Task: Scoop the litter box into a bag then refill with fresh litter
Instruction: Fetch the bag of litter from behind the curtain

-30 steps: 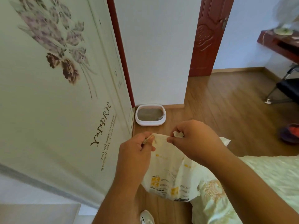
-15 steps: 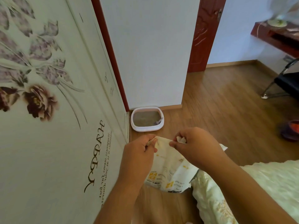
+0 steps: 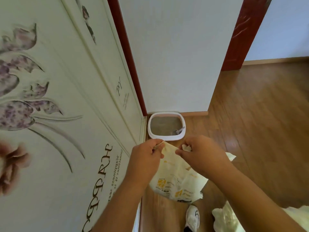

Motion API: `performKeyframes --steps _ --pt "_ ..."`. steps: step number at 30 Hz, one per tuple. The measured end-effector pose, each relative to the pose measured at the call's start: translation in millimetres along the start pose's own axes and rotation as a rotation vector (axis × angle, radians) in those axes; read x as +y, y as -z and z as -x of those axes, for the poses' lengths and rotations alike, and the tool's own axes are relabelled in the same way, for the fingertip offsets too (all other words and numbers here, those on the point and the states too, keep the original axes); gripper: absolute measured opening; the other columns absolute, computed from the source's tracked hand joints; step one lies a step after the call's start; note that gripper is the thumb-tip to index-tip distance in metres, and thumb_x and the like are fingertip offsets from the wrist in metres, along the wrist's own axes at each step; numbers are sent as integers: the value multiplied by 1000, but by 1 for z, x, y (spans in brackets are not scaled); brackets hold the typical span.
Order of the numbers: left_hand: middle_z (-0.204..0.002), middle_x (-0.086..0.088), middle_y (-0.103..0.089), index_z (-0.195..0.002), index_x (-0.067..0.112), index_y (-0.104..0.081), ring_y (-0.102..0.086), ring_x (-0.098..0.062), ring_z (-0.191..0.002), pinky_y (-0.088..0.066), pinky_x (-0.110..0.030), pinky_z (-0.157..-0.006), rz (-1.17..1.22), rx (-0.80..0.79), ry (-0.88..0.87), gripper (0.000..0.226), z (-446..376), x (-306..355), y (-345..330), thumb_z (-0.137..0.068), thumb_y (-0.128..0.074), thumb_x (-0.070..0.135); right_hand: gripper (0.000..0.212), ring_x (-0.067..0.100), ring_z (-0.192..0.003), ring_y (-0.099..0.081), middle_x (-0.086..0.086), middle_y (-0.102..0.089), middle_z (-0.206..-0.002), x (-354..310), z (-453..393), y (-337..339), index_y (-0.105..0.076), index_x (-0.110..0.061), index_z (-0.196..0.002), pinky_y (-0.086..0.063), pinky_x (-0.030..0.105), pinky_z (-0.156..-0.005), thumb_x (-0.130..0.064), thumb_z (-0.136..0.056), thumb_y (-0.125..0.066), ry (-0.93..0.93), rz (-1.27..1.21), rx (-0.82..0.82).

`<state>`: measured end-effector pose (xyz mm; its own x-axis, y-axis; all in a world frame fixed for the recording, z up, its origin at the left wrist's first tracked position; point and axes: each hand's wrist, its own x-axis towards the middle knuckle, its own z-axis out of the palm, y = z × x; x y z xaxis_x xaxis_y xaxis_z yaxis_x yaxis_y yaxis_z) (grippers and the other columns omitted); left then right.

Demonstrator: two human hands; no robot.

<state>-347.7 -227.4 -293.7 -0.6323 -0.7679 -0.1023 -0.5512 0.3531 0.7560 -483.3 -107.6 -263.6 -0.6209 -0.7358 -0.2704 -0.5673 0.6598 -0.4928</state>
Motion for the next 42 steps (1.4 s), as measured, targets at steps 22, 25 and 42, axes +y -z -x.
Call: performKeyframes --steps 22,25,42 --pt "-91 11 -76 -120 27 -74 -72 -9 -94 -61 -32 -84 37 -226 167 22 -289 -79 -118 -103 -61 31 19 6 -74 -67 -10 -73 -84 67 -289 -52 -72 -31 -100 -48 24 -59 -47 -92 -64 -238 15 -96" --pt "-89 14 -76 -119 28 -74 -71 -8 -94 -57 -27 -81 46 -261 173 21 -323 -94 -138 -103 -60 30 17 7 -76 -68 -10 -73 -85 79 -325 -70 -71 -32 -102 -52 26 -63 -45 -93 -65 -272 -11 -89" --pt "-94 2 -73 -119 14 -70 -65 -9 -82 -44 -21 -57 79 -253 483 24 -426 -232 -330 -107 -54 27 16 16 -83 -68 -6 -73 -94 222 -493 -241 -71 -29 -105 -61 39 -75 -37 -93 -65 -317 -47 -275"
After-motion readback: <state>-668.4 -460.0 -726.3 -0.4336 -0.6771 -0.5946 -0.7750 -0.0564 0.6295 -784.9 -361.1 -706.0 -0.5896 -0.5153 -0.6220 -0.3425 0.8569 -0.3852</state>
